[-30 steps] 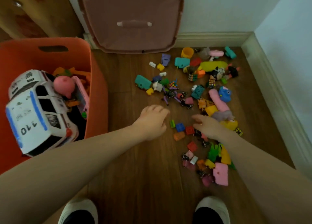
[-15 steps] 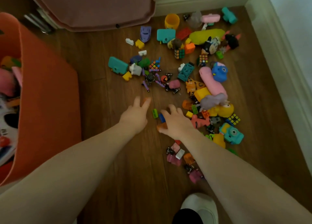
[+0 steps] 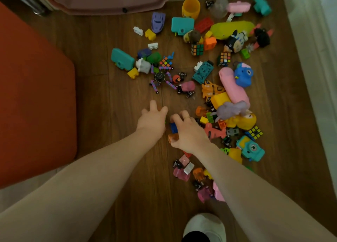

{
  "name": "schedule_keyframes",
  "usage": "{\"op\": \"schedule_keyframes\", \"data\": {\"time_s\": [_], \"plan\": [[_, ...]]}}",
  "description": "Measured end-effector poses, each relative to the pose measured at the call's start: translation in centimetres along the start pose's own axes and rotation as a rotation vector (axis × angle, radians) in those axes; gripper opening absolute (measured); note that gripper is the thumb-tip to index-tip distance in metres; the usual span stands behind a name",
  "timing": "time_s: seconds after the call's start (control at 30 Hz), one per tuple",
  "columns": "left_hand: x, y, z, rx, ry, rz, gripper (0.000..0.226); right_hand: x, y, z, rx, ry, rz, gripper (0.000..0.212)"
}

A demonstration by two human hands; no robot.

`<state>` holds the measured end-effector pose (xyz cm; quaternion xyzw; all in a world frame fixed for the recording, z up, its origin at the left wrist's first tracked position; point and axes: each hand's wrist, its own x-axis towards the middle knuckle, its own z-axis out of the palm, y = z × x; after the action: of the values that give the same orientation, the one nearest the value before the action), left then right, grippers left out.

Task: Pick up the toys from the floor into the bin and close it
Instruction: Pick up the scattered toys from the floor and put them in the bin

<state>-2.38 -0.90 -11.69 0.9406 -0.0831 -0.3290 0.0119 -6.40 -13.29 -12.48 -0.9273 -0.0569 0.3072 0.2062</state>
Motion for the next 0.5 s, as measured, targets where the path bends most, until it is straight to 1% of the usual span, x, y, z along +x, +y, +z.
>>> {"op": "schedule_keyframes", "data": {"time_s": [0.13, 0.2, 0.27, 0.37, 0.43, 0.5], "plan": [[0.2, 0.0, -0.1, 0.073, -0.059, 0.016, 0.058, -0.6, -0.3, 0.3, -0.031, 0.046, 0.0, 0.06], [0.2, -0.7, -0.2, 0.125, -0.095, 0.031, 0.058, -0.8, -0.3, 0.3, -0.043, 0.065, 0.001, 0.057], [0.5, -2.0, -0.2, 0.16, -0.126, 0.031, 0.057, -0.6, 0.1, -0.2, 0.018, 0.086, 0.038, 0.05], [0.3, -4.3, -0.7, 0.049, -0.15, -0.071, 0.046, -0.2, 0.3, -1.3, 0.112, 0.129, 0.092, 0.042], [-0.1, -5.5, -1.1, 0.034, -0.157, -0.079, 0.046, -0.2, 0.4, -1.8, 0.073, 0.136, 0.098, 0.043], [-0.7, -6.2, -1.3, 0.0, -0.174, -0.056, 0.041, -0.3, 0.6, -1.8, -0.007, 0.103, 0.089, 0.041]]}}
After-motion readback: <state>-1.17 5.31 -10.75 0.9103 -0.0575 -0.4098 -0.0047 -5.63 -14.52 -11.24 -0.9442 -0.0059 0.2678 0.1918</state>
